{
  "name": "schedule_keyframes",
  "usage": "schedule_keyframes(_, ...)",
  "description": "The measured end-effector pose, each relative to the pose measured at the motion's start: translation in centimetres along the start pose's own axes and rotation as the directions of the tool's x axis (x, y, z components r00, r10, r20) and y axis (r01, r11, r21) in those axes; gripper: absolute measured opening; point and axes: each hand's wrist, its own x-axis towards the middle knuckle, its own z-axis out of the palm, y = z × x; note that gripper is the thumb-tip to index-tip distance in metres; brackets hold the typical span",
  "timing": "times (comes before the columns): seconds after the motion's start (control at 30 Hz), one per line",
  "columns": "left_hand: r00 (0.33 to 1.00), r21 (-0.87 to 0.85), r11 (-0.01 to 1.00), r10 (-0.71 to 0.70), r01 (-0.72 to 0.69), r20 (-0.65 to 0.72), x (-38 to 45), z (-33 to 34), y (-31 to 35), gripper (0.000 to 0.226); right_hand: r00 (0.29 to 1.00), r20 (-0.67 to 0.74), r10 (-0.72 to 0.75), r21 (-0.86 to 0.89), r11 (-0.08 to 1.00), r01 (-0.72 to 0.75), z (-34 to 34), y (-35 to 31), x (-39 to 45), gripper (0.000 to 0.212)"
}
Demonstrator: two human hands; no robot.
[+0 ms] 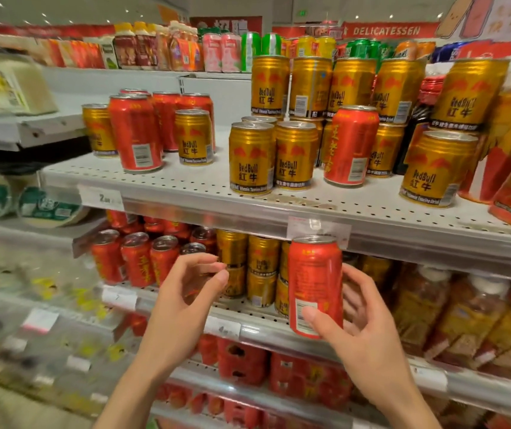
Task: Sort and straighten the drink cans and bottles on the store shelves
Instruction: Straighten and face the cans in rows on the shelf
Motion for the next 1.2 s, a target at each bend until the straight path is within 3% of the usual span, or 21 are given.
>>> schedule_keyframes(0.23,0.998,-0.052,0.997,0.054,-0.053,0.029,3.1,-4.3,-1.2,0.018,0.998,-0.054,-0.013,-0.006,1.0,0.012,5.3,-0.2,0.9,0.079)
schedule_keyframes(0.43,0.981,-0.087,0.986,0.15,-0.14,0.122,7.9,-11.3,-1.7,0.02,0.979,-0.188,-0.077,-0.047,0.997,0.069,12.9,-1.7,2.1,0.079)
schedule_keyframes(0.6,0.958,-0.104,0.975,0.215,-0.198,0.19,11.4,-16.3,-1.2,0.024,0.967,-0.214,-0.142,-0.083,0.988,0.127,18.7,-3.8,3.6,0.075)
schedule_keyframes(0.83,0.912,-0.01,0.938,0.34,-0.347,0.229,15.4,-21.5,0.4,0.019,0.943,-0.177,-0.28,-0.19,0.95,0.246,24.4,-8.3,6.0,0.069)
schedule_keyframes(1.0,0.871,0.062,0.892,0.419,-0.447,0.258,18.8,-24.7,4.3,0.038,0.921,-0.113,-0.372,-0.307,0.895,0.323,28.3,-11.1,9.9,0.066)
schedule_keyframes(1.2,0.847,0.146,0.878,0.376,-0.455,0.375,22.6,-25.8,6.7,0.048,0.912,-0.067,-0.404,-0.304,0.879,0.367,31.8,-11.8,13.2,0.062)
